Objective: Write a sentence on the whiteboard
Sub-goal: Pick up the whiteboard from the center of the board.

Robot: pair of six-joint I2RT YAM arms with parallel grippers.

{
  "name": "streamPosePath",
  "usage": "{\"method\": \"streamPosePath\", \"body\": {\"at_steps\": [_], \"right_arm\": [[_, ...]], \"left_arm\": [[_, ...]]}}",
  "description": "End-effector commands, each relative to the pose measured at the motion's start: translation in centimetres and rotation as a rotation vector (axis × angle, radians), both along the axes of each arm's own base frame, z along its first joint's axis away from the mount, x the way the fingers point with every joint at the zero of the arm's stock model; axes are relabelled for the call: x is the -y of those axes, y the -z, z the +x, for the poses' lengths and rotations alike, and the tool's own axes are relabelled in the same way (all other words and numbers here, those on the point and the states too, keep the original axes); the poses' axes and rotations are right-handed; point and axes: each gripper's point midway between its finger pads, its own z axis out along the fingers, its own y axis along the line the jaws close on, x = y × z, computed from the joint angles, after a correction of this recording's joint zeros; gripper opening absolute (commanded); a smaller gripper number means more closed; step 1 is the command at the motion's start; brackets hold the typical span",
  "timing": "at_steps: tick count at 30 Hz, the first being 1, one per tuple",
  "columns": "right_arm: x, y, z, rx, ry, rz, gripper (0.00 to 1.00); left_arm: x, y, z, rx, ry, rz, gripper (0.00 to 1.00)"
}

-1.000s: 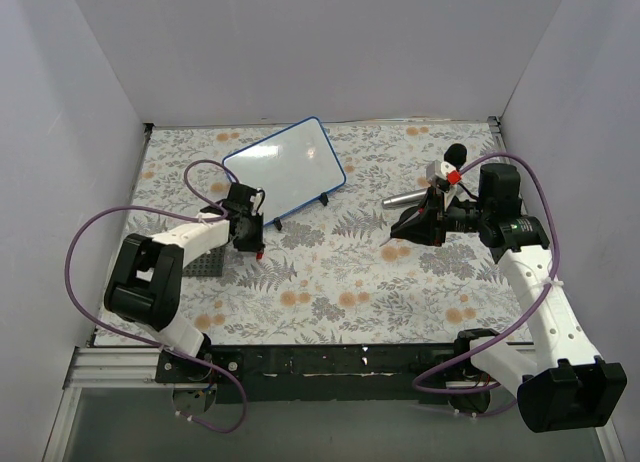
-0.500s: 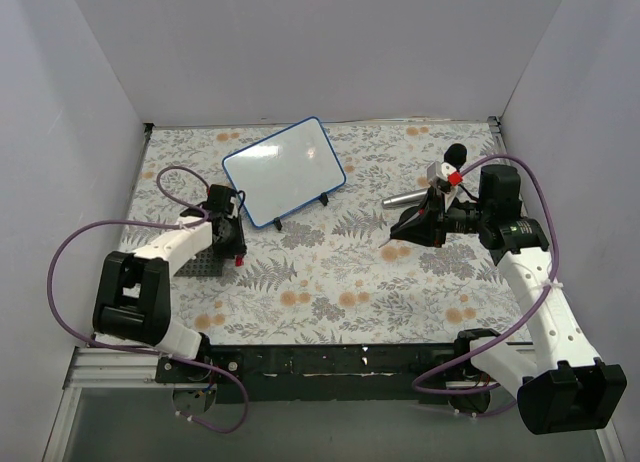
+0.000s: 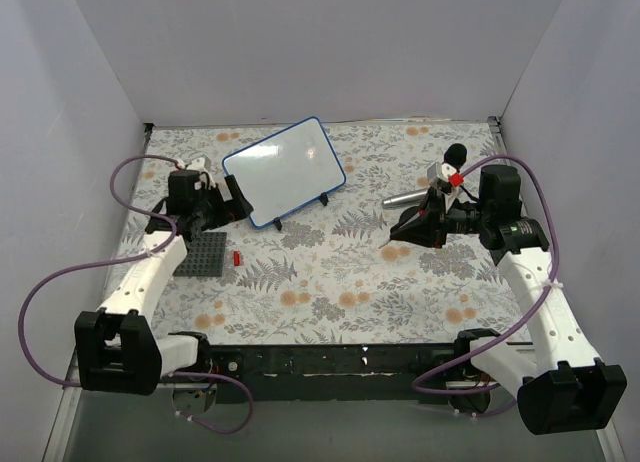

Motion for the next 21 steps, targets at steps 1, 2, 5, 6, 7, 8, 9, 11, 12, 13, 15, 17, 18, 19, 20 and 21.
{"method": "streamPosePath", "body": {"at_steps": [1, 2, 5, 6, 7, 8, 9, 11, 12, 13, 15, 17, 18, 19, 20, 21], "right_arm": [[-0.1, -0.8, -0.1, 0.024, -0.032, 0.019, 0.01], [-0.1, -0.8, 0.0, 0.022, -0.032, 0.018, 0.01], [-0.1, -0.7, 0.2, 0.016, -0.036, 0.016, 0.01], [-0.2, -0.6, 0.3, 0.013, -0.037, 0.016, 0.01], [-0.2, -0.6, 0.3, 0.008, -0.042, 0.019, 0.01], [-0.2, -0.5, 0.5, -0.001, -0.042, 0.019, 0.01], [-0.2, -0.6, 0.6, 0.003, -0.044, 0.02, 0.01], [-0.3, -0.5, 0.8, -0.008, -0.049, 0.018, 0.01], [-0.3, -0.6, 0.9, -0.008, -0.051, 0.019, 0.01], [-0.3, -0.5, 1.1, -0.017, -0.052, 0.019, 0.01], [-0.4, -0.4, 1.2, -0.023, -0.055, 0.018, 0.01], [-0.4, -0.2, 1.3, -0.031, -0.056, 0.018, 0.01], [-0.5, -0.2, 1.4, -0.033, -0.058, 0.017, 0.01], [-0.5, -0.2, 1.4, -0.036, -0.058, 0.017, 0.01], [-0.5, -0.1, 1.5, -0.037, -0.059, 0.015, 0.01], [-0.6, -0.1, 1.4, -0.039, -0.062, 0.015, 0.01]], "left_arm": [[-0.4, -5.2, 4.5, 0.201, 0.109, -0.257, 0.98], [-0.6, -5.4, 4.9, 0.21, 0.122, -0.291, 0.98], [-1.6, -5.5, 6.6, 0.245, 0.134, -0.38, 0.98], [-2.0, -6.0, 7.4, 0.293, 0.144, -0.391, 0.98], [-2.6, -5.0, 8.0, 0.27, 0.126, -0.419, 0.98], [-2.5, -4.7, 8.2, 0.261, 0.156, -0.439, 0.98], [-2.5, -4.4, 8.7, 0.267, 0.173, -0.443, 0.98], [-2.3, -3.0, 9.6, 0.25, 0.22, -0.454, 0.98], [-1.9, -3.2, 9.9, 0.276, 0.265, -0.465, 0.97], [-1.9, -2.8, 10.2, 0.277, 0.276, -0.469, 0.95], [-1.8, -1.9, 11.0, 0.285, 0.295, -0.481, 0.93], [-1.9, -1.2, 11.8, 0.282, 0.306, -0.496, 0.89], [-1.7, -1.5, 12.2, 0.296, 0.314, -0.509, 0.87], [-1.7, -1.6, 12.3, 0.3, 0.324, -0.522, 0.83], [-1.5, -1.6, 12.5, 0.304, 0.337, -0.536, 0.81], [-1.4, -1.8, 12.9, 0.32, 0.34, -0.556, 0.78]]}}
